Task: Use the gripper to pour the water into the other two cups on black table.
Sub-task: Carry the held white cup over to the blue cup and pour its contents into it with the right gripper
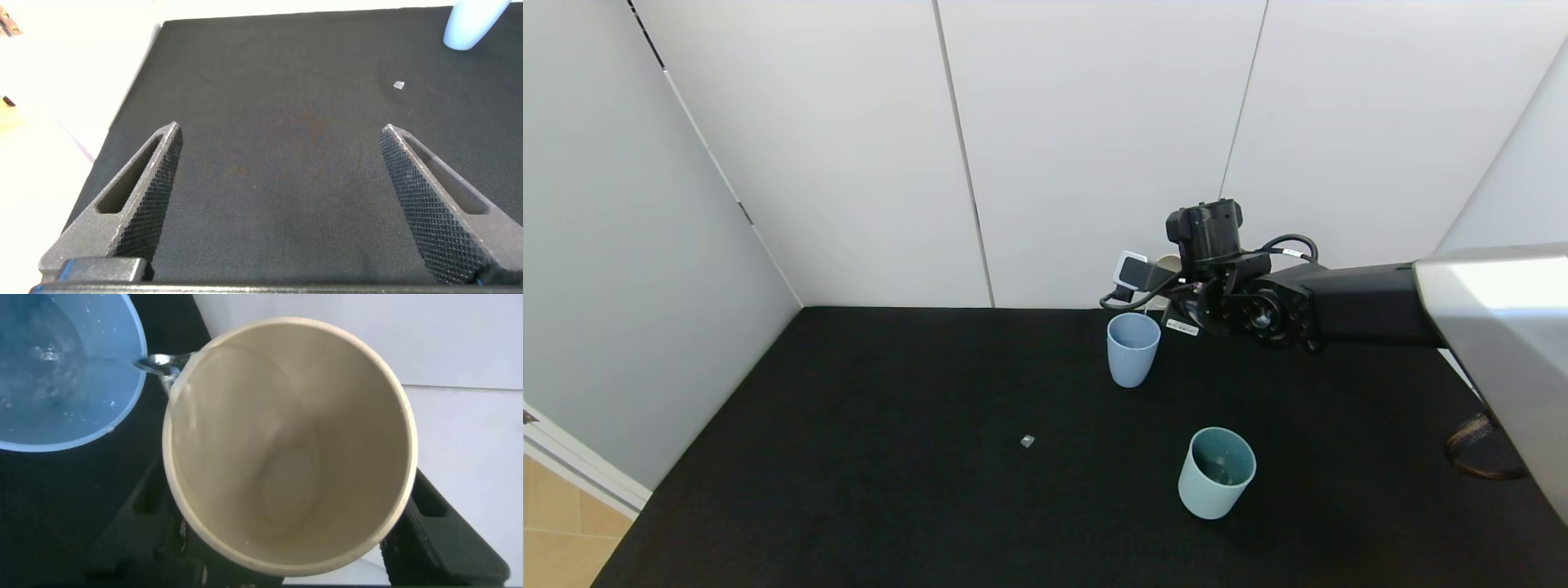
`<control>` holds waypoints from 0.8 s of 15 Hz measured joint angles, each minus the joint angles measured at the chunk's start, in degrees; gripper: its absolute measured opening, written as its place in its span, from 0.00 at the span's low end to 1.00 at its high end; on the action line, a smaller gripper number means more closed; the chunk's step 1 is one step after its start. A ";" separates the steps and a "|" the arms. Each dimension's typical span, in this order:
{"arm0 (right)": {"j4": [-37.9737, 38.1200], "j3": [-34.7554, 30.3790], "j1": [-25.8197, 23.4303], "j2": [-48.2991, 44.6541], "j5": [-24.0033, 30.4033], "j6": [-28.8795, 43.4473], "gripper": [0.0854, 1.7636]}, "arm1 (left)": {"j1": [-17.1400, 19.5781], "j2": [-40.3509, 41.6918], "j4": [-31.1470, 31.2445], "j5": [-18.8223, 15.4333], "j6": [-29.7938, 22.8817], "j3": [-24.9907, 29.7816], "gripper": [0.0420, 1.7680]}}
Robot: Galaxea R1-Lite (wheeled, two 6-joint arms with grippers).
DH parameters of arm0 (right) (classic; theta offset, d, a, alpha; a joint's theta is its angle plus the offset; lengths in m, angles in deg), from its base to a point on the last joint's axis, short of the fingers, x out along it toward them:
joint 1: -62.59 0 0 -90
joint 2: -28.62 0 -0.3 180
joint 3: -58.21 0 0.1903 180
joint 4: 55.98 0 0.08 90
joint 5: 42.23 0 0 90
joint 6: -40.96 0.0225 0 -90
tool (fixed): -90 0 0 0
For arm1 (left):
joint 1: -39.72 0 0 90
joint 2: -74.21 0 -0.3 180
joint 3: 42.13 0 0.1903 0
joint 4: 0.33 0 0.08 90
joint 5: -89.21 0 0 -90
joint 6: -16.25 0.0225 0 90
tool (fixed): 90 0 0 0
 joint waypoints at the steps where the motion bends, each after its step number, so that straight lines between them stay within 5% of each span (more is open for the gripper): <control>1: 0.02 0.00 0.00 0.00 0.06 0.33 0.71 | 0.00 0.00 0.00 -0.02 0.00 0.00 0.97; 12: 0.44 -0.60 -0.61 -0.39 2.12 17.36 0.71 | 0.00 0.00 0.00 0.00 0.00 0.00 0.97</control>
